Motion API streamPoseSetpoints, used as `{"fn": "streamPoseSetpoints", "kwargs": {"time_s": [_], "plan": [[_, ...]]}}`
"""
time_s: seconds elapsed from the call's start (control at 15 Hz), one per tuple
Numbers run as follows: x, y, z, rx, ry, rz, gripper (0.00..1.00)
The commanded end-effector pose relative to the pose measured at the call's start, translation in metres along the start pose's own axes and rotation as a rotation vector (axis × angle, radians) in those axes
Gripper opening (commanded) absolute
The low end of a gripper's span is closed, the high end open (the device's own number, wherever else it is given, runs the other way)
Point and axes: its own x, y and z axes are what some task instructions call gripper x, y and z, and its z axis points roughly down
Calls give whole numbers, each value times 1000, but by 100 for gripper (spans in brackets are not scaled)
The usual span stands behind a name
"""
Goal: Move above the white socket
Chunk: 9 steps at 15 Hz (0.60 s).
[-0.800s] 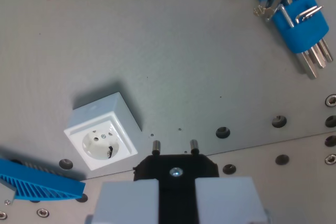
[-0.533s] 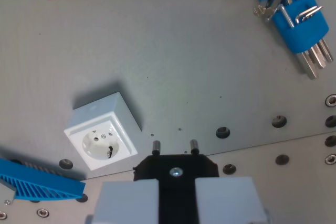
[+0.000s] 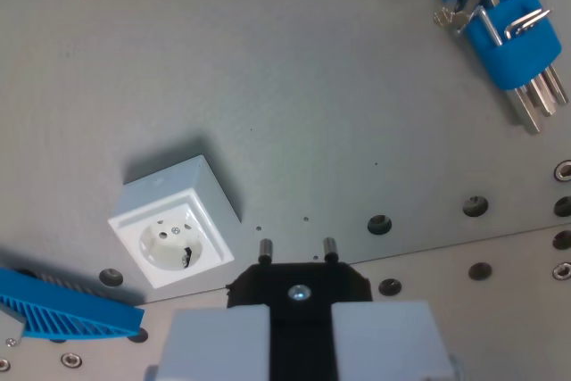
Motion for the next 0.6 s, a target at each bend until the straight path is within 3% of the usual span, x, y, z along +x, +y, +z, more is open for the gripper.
{"fn": "streamPoseSetpoints", "kwargs": {"time_s": [0.07, 0.6], "plan": [[-5, -3, 6, 3, 11, -45, 0], [-33, -21, 42, 8, 62, -169, 0]]}}
